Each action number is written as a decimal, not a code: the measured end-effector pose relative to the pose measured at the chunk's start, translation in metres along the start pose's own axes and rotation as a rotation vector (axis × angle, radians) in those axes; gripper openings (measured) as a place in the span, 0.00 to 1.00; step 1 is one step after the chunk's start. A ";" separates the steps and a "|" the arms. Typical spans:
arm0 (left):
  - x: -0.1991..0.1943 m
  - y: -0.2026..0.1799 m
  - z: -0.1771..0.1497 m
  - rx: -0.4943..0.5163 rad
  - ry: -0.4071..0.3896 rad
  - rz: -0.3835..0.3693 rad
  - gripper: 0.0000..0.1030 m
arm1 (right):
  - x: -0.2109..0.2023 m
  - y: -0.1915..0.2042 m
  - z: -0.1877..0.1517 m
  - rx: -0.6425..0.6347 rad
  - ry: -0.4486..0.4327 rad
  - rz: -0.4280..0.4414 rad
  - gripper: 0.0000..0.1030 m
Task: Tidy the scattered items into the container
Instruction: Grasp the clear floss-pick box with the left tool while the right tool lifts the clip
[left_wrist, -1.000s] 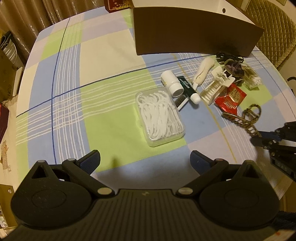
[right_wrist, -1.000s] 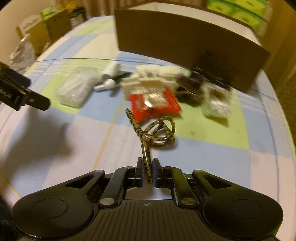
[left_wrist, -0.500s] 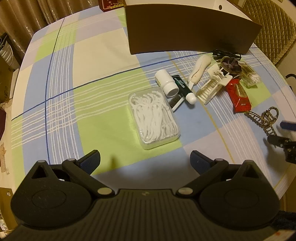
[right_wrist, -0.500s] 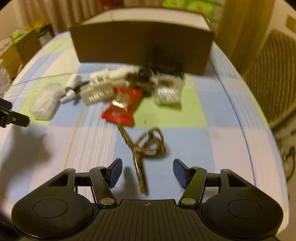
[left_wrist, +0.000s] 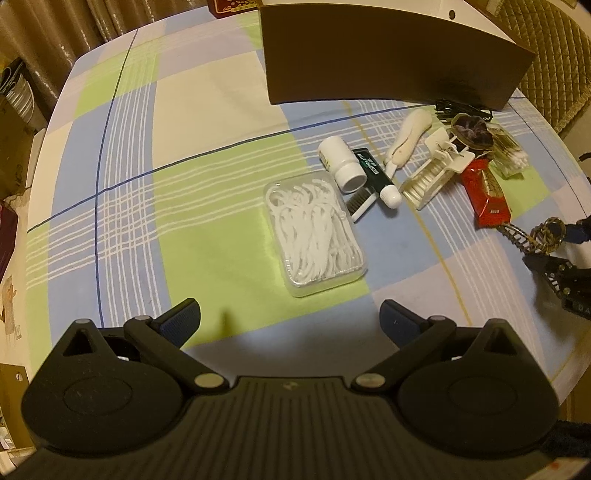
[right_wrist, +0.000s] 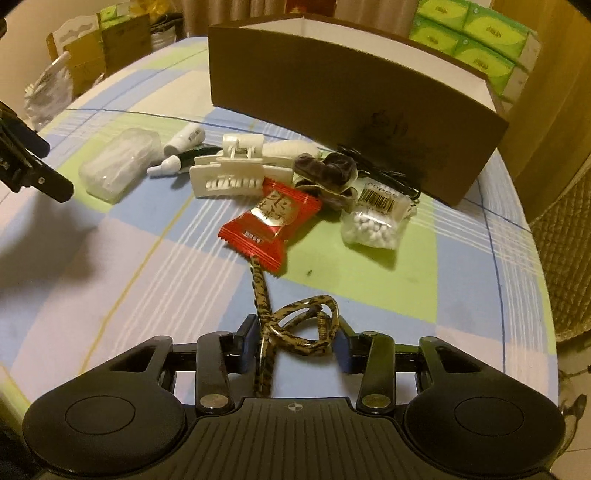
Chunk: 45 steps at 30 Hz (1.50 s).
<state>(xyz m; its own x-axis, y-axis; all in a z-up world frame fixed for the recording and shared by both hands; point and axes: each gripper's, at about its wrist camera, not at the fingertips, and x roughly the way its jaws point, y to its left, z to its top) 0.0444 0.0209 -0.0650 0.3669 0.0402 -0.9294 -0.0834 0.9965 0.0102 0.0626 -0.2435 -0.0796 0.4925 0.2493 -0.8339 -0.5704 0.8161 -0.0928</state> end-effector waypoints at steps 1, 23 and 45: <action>0.000 0.000 0.000 -0.003 0.000 0.001 0.99 | -0.001 -0.001 0.000 0.011 0.003 -0.002 0.38; 0.046 -0.006 0.041 -0.025 -0.050 0.015 0.84 | -0.026 -0.054 -0.007 0.298 0.002 -0.033 0.38; 0.034 -0.007 0.016 0.032 -0.045 -0.028 0.52 | -0.032 -0.067 0.001 0.303 -0.030 0.022 0.38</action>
<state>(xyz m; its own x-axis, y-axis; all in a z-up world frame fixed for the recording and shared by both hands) 0.0721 0.0162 -0.0904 0.4101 0.0153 -0.9119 -0.0430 0.9991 -0.0025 0.0857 -0.3059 -0.0459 0.5035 0.2804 -0.8172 -0.3615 0.9275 0.0955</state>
